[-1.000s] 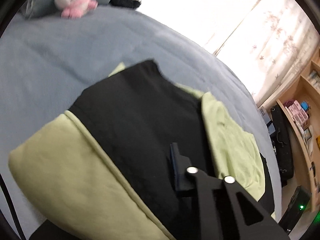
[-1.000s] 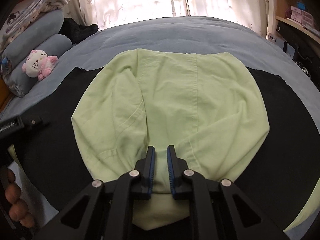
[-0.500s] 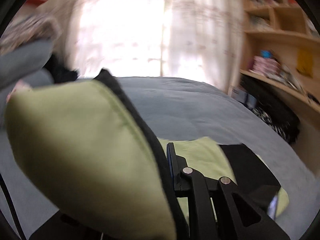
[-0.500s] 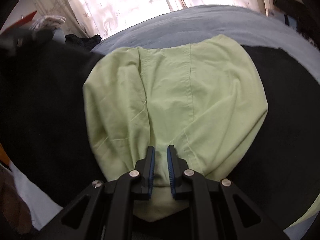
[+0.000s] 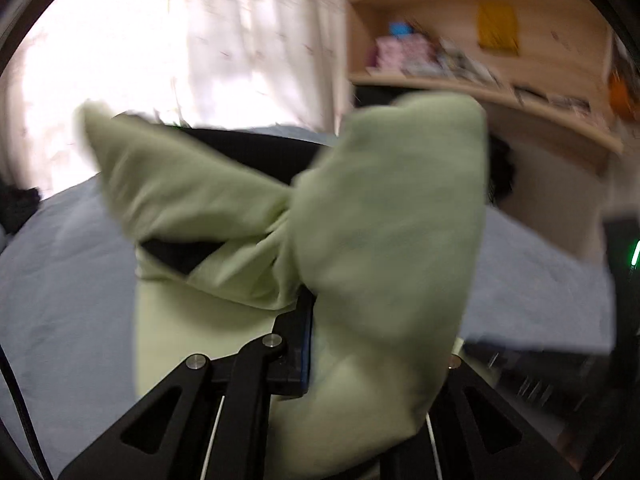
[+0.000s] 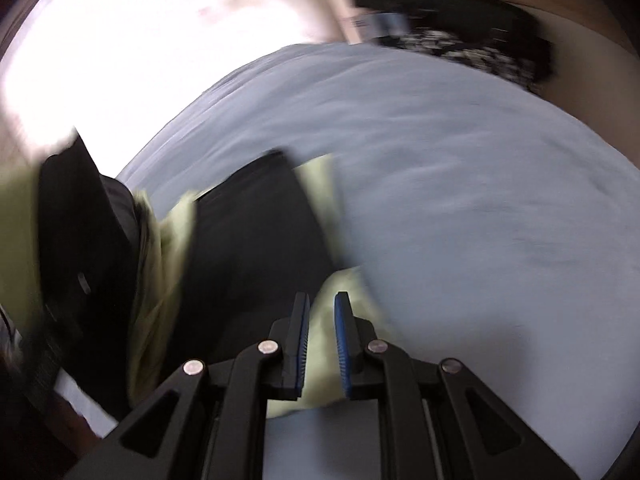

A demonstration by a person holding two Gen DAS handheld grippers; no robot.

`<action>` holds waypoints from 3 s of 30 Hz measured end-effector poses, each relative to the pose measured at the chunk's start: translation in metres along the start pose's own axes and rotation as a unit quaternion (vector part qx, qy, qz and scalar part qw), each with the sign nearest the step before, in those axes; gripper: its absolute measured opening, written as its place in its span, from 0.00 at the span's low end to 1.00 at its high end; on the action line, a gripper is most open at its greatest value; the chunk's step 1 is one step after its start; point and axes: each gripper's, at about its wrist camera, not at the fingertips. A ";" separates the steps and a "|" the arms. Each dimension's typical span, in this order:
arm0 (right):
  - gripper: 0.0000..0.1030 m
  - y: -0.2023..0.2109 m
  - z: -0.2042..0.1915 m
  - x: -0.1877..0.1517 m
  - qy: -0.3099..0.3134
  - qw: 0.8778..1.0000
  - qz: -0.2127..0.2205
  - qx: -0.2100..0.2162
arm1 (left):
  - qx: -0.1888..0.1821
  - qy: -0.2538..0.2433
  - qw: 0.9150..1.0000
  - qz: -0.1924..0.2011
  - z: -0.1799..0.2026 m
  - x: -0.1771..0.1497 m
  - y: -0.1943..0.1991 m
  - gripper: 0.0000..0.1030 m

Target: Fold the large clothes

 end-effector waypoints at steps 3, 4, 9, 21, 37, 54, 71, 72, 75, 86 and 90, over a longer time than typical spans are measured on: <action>0.12 0.002 0.030 0.001 -0.033 0.999 -0.001 -0.021 | 0.002 -0.026 0.998 -0.059 0.029 -0.023 -0.032 0.10; 0.12 0.001 0.035 -0.001 -0.040 0.999 -0.005 -0.022 | 0.004 -0.032 0.997 -0.071 0.033 -0.030 -0.038 0.10; 0.12 0.001 0.051 -0.006 -0.055 0.998 -0.021 -0.008 | -0.004 -0.023 0.994 -0.111 0.039 -0.039 -0.048 0.30; 0.12 0.021 0.033 0.014 -0.025 0.999 0.003 0.042 | -0.041 0.055 0.995 -0.071 0.010 0.005 0.027 0.81; 0.15 -0.038 -0.012 0.026 -0.013 0.977 -0.159 0.141 | 0.063 0.240 0.957 -0.150 -0.151 -0.056 0.029 0.81; 0.05 -0.063 -0.039 0.031 0.042 0.973 -0.157 0.162 | 0.048 0.236 0.957 -0.159 -0.147 -0.071 0.015 0.78; 0.07 -0.042 -0.012 0.007 0.012 0.984 -0.122 0.132 | 0.016 0.241 0.955 -0.173 -0.132 -0.086 0.001 0.65; 0.08 -0.044 -0.015 0.012 0.012 0.983 -0.126 0.136 | 0.012 0.242 0.954 -0.175 -0.133 -0.085 0.001 0.65; 0.30 -0.055 -0.017 0.028 -0.010 0.981 -0.126 0.147 | 0.000 0.253 0.951 -0.179 -0.140 -0.084 -0.001 0.66; 0.33 -0.136 -0.025 0.057 -0.047 0.973 -0.166 0.154 | -0.017 0.271 0.947 -0.174 -0.166 -0.066 -0.028 0.66; 0.03 -0.136 -0.037 0.064 0.001 0.982 -0.142 0.125 | -0.012 0.266 0.948 -0.172 -0.168 -0.059 -0.042 0.66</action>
Point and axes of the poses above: each gripper's, at about its wrist camera, not at the fingertips, and y roughly against the way its jaws point, z to its right, x to its top, and after that the axes turned 10 degrees about z, right-handed
